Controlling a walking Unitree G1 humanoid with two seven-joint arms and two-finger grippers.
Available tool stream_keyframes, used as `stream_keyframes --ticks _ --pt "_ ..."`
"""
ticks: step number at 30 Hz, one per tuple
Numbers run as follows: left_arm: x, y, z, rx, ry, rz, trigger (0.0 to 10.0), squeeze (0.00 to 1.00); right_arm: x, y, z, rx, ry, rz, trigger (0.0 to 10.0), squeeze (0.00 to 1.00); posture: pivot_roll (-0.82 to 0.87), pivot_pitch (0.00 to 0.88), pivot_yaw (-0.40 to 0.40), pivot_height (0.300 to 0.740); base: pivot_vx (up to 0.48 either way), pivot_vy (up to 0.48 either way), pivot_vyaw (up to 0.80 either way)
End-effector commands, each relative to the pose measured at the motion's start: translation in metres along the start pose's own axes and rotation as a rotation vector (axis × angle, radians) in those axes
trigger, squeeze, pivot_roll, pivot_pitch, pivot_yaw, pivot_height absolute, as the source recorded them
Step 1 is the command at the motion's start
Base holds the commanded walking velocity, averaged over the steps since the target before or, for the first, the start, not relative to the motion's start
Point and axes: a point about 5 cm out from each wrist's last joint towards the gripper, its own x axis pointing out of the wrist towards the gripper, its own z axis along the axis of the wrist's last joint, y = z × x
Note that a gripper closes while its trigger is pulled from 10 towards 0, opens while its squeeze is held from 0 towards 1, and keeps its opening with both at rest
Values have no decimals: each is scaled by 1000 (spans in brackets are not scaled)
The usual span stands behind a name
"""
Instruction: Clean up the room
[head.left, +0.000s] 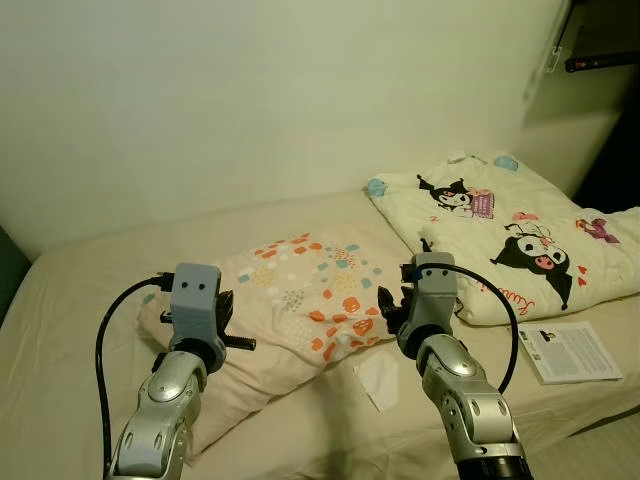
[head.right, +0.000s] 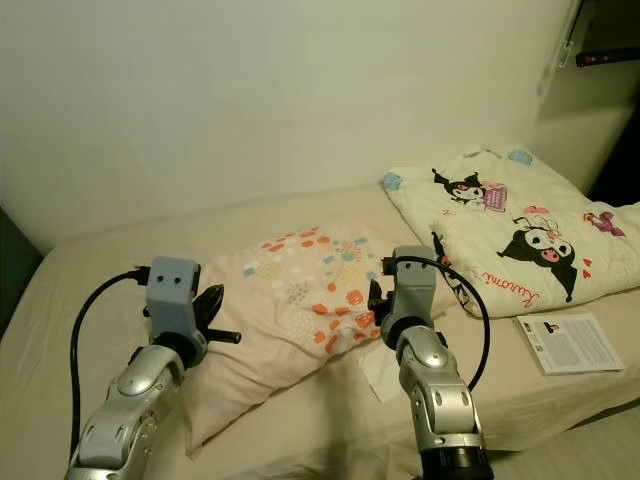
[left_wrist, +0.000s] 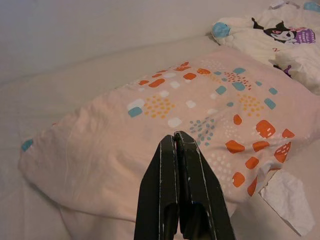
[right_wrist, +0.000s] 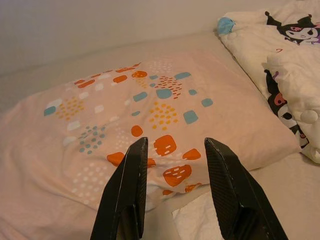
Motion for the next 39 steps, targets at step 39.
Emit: stream_keyframes --ticks 39 --pt "-3 -2 -10 38 87 -53 10000 0 -6 4 -13 45 47 6 10000 0 -77 98 45 733 -159 0 0"
